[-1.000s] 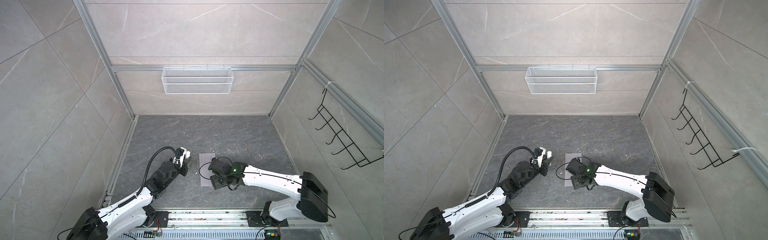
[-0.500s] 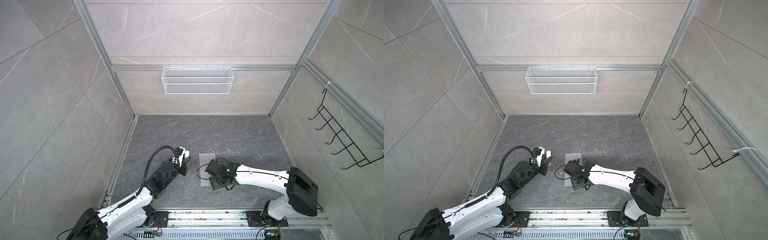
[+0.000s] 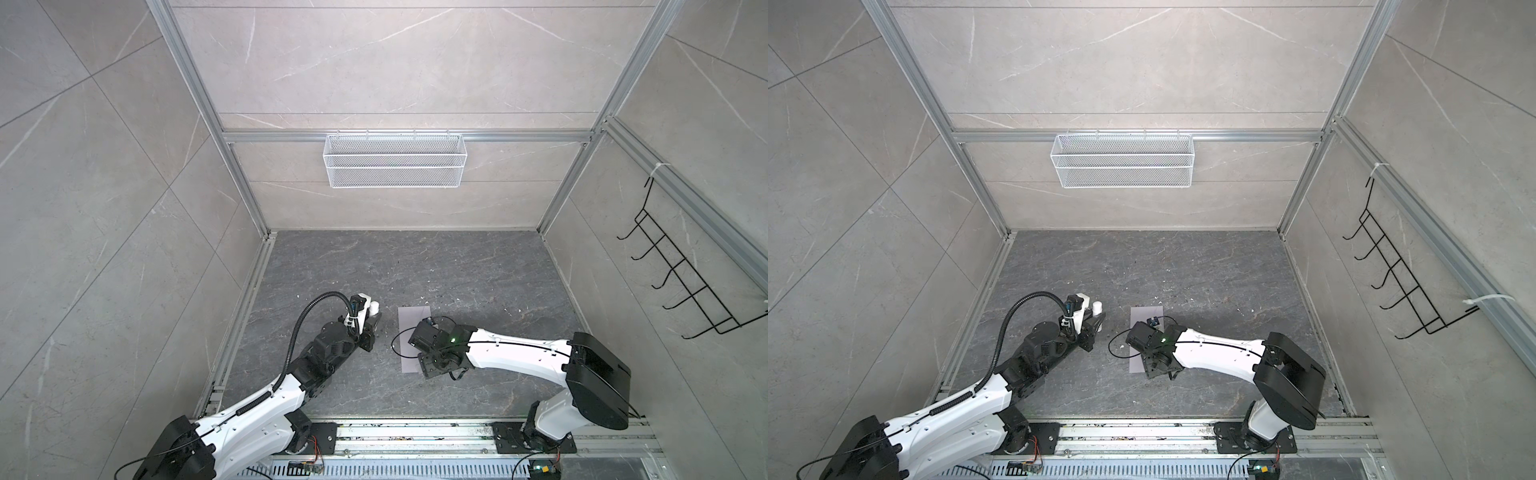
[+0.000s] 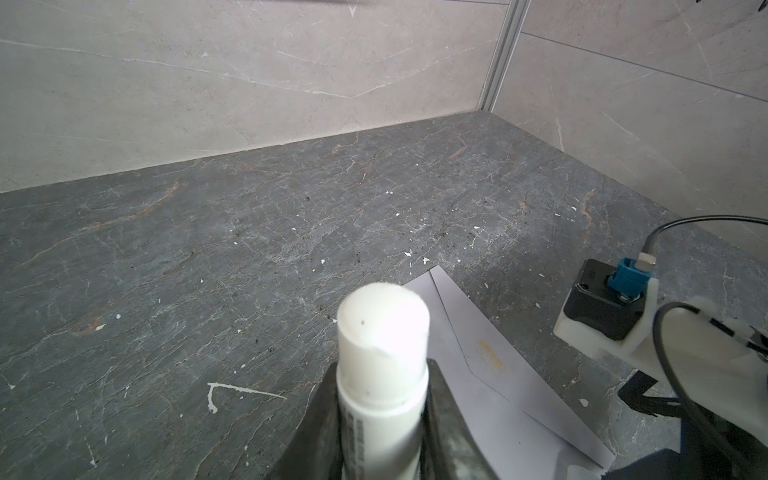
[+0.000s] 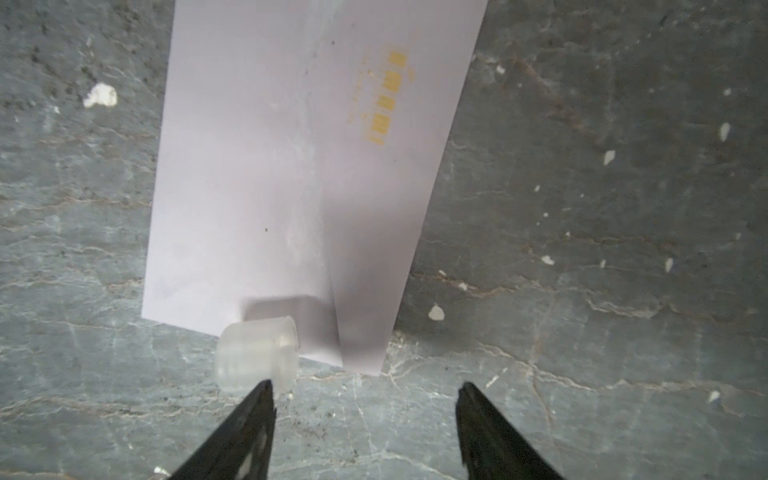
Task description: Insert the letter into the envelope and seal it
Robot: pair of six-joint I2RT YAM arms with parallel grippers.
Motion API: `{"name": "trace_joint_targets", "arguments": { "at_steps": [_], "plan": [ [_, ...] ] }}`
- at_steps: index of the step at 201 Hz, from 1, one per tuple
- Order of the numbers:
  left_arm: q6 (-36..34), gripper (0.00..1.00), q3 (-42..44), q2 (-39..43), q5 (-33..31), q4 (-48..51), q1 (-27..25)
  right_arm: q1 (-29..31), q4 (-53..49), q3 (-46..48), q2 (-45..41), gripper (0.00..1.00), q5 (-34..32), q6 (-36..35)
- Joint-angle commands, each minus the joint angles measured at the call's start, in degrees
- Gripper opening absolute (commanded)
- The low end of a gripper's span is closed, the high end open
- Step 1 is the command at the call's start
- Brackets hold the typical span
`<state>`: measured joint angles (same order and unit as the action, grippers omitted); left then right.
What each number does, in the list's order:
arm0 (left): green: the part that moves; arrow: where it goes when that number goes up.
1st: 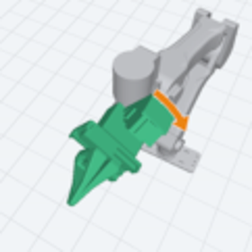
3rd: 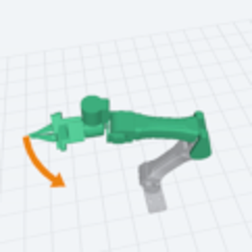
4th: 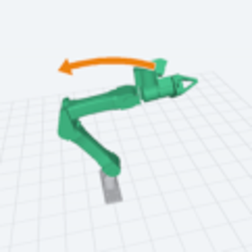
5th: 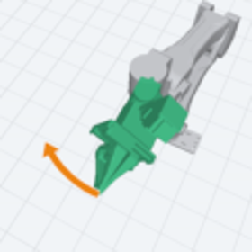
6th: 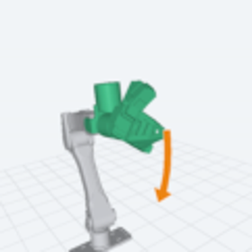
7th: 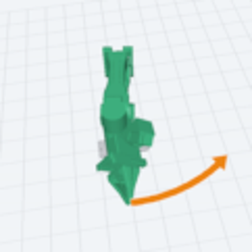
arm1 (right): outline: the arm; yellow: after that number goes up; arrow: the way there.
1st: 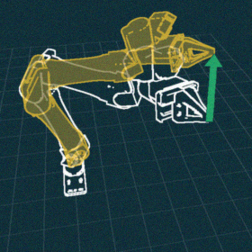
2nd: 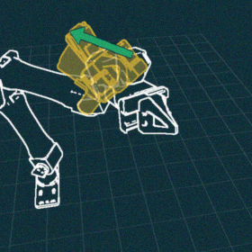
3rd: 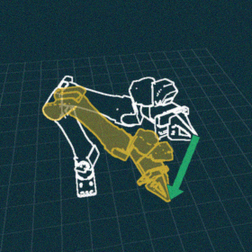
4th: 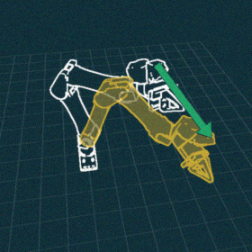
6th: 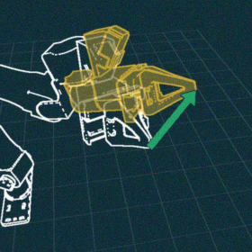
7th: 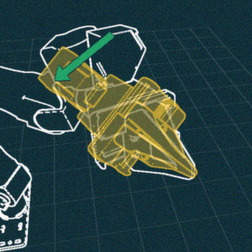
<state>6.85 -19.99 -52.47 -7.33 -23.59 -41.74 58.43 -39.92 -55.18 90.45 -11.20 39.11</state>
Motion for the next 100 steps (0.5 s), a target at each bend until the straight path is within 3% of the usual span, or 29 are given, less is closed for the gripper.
{"name": "trace_joint_targets", "arguments": {
  "at_steps": [1, 100],
  "plan": [
    [0.7, 0.00, -1.2, 0.1, 0.3, -2.9, 0.3, -0.7, 0.1, -1.3, 0.8, 0.71, -1.6, 1.3],
    [1.1, 0.00, -0.9, -0.1, 0.7, -3.5, 0.3, -3.1, 1.8, -1.0, -0.9, 0.71, 1.3, 0.5]
  ]
}}
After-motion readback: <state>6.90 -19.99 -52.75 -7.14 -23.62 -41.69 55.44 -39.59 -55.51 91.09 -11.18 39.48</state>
